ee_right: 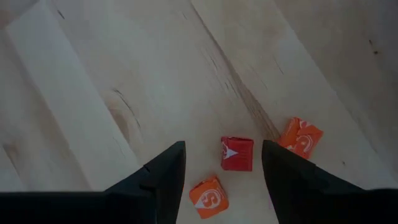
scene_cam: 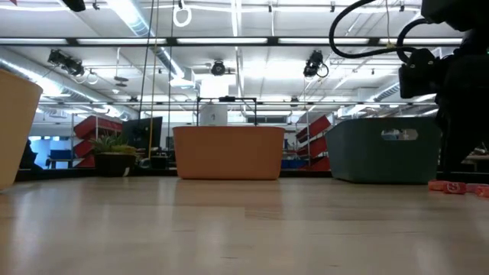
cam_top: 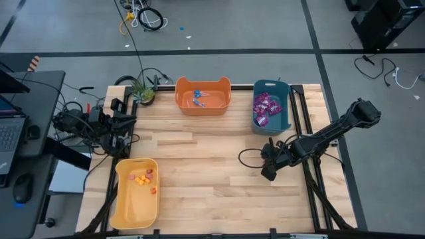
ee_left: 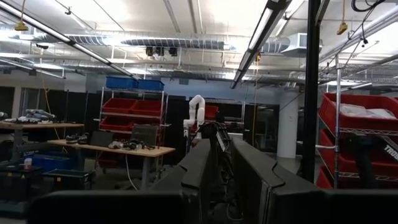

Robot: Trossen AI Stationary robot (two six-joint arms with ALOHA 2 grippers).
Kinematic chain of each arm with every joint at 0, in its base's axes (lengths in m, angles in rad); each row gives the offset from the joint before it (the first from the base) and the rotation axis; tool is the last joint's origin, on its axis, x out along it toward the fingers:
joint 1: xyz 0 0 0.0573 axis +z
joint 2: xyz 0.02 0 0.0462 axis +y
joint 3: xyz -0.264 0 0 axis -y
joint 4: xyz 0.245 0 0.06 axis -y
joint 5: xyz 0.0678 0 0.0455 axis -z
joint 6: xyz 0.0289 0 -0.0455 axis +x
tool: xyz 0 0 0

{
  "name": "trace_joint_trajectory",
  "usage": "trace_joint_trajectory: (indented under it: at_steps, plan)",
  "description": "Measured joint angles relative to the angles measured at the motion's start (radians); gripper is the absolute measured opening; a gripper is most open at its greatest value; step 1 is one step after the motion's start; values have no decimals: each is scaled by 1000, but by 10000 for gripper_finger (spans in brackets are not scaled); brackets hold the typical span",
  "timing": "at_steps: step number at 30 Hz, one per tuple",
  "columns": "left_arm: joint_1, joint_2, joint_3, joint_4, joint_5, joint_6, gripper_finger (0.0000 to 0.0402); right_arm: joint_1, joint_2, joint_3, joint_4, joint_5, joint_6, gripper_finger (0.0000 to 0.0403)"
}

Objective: Sort candy
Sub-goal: Put the red candy into the yellow bin

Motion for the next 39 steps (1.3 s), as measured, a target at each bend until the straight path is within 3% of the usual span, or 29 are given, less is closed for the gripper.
trace_joint_trajectory:
  at_steps: [20,24,33,39]
  plan:
    - [0,0,0,-1,0,-3,67,1,190,6,31,-5,-8,186]
    - [0,0,0,0,0,-3,67,0,190,5,28,-9,-8,160]
    - [0,0,0,0,0,-3,67,0,191,6,21,-17,-7,49]
    - [0,0,0,-1,0,-3,67,0,198,47,-6,-18,-31,45]
